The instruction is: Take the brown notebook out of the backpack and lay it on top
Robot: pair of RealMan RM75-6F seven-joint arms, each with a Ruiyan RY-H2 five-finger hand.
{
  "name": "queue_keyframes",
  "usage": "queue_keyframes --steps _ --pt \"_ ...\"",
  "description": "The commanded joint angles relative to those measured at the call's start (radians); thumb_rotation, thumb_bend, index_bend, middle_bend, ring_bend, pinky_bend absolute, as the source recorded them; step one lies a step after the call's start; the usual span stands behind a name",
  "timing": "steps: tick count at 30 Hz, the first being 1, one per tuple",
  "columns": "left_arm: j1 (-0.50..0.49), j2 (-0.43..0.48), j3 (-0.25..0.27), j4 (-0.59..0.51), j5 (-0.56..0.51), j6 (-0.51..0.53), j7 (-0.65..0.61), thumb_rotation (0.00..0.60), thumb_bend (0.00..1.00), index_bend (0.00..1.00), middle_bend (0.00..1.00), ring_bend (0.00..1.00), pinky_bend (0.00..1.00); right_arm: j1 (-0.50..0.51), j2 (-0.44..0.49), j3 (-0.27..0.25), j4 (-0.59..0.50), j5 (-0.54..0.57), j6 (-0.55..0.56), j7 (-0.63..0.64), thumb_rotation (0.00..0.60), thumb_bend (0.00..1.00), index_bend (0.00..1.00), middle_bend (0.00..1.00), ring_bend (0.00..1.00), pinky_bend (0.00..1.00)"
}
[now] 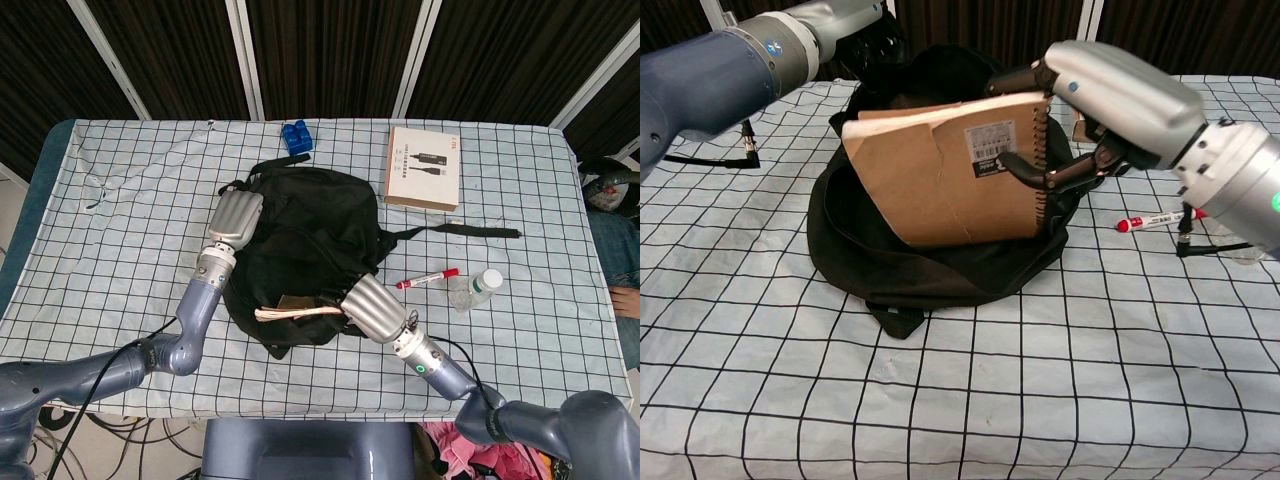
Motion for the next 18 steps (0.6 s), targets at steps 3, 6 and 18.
queue_keyframes --steps 3,6,18 --pt "-0.002 -0.018 0.012 0.023 0.022 -0.003 -0.015 0.6 0.38 0.66 0.68 0.49 0.41 -0.075 0.178 -0.006 -0.18 -0.025 0.101 -0.01 0.6 0.54 0.68 0.62 0.64 0.5" --pt "0.003 -0.019 0.018 0.027 0.031 -0.005 -0.02 0.6 0.38 0.66 0.68 0.49 0.41 -0.101 0.246 0.02 -0.214 0.005 0.128 0.007 0.6 0.54 0.68 0.61 0.64 0.5" --pt "0.02 -0.005 0.039 0.012 0.067 0.008 -0.011 0.6 0.38 0.65 0.68 0.49 0.41 -0.205 0.42 0.144 -0.174 0.141 0.231 0.072 0.6 0.55 0.68 0.61 0.64 0.5"
